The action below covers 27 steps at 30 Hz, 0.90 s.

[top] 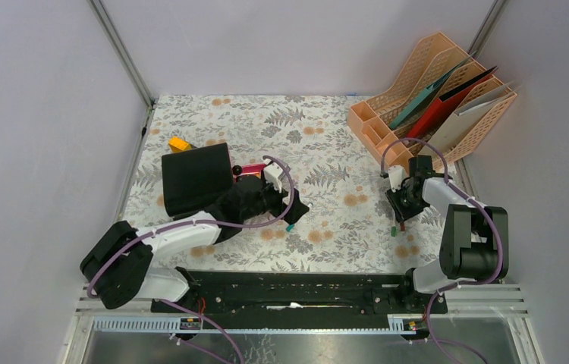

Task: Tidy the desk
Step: Pick up the stationery from the center of the board.

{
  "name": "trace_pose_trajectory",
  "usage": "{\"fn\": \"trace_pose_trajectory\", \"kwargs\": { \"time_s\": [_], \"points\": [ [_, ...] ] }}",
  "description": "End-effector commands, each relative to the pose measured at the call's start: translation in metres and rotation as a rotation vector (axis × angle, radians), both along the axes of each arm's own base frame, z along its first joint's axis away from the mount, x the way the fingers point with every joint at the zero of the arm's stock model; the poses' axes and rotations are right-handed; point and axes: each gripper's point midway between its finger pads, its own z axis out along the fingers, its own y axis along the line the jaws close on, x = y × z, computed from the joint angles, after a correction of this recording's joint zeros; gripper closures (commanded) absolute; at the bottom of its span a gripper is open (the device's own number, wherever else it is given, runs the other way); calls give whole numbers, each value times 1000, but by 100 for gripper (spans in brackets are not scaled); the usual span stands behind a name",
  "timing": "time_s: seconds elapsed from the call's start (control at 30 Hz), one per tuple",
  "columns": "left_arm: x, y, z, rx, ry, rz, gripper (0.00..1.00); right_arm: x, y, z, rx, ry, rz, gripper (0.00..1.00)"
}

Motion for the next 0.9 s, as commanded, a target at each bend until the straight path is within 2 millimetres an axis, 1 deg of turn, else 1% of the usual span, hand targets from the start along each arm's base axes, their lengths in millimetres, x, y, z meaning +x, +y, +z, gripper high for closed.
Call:
{"fn": "trace_pose_trajectory", "kwargs": {
  "time_s": [0.0,0.23,0.43,0.57,0.87],
  "points": [
    [-3,3,17,-37,-63,-16,1,1,6,-3,38,20,-5,66],
    [-8,5,27,-71,-78,-23,1,0,11,-3,66,33,3,76],
    [-10,8,30,-83,-95,-21,1,1,13,0,78,17,5,83],
    [-8,12,30,-72,-122,-7,1,5,16,5,93,-3,10,89],
    [-6,20,37,-114,-208,21,1,13,27,22,142,-80,23,97]
  ]
}}
